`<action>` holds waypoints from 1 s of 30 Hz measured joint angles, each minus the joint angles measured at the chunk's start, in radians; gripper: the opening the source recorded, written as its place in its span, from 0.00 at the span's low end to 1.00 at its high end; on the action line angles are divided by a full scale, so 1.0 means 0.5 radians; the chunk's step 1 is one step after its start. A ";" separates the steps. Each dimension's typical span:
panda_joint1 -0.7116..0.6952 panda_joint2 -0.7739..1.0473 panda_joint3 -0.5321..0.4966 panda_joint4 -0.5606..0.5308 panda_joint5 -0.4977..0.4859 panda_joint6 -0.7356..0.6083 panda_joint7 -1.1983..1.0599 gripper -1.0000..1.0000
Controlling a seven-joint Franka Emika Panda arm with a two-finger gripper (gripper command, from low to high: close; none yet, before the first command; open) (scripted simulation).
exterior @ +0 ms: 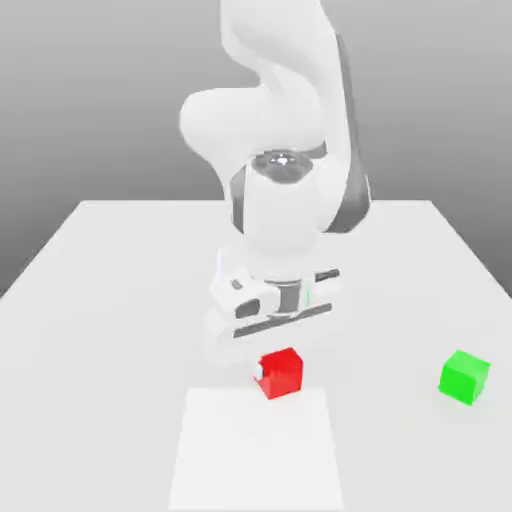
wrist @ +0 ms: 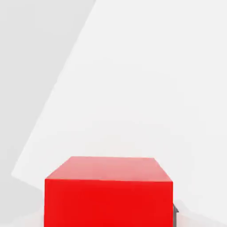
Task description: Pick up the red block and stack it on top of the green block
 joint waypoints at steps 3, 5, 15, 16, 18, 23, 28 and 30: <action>0.121 -0.024 0.074 0.069 0.018 -0.092 -0.143 0.00; 0.218 -0.007 0.140 0.131 0.032 -0.139 -0.262 0.00; 0.810 0.104 0.438 0.458 0.048 -0.354 -0.838 0.00; 0.869 0.116 0.463 0.491 0.046 -0.376 -0.894 0.00; 0.987 0.158 0.496 0.548 0.031 -0.391 -0.979 0.00; 1.045 0.482 0.399 0.585 -0.132 -0.111 -0.901 0.00; 1.053 0.530 0.383 0.588 -0.159 -0.066 -0.882 1.00; 1.055 0.555 0.377 0.589 -0.171 -0.042 -0.874 1.00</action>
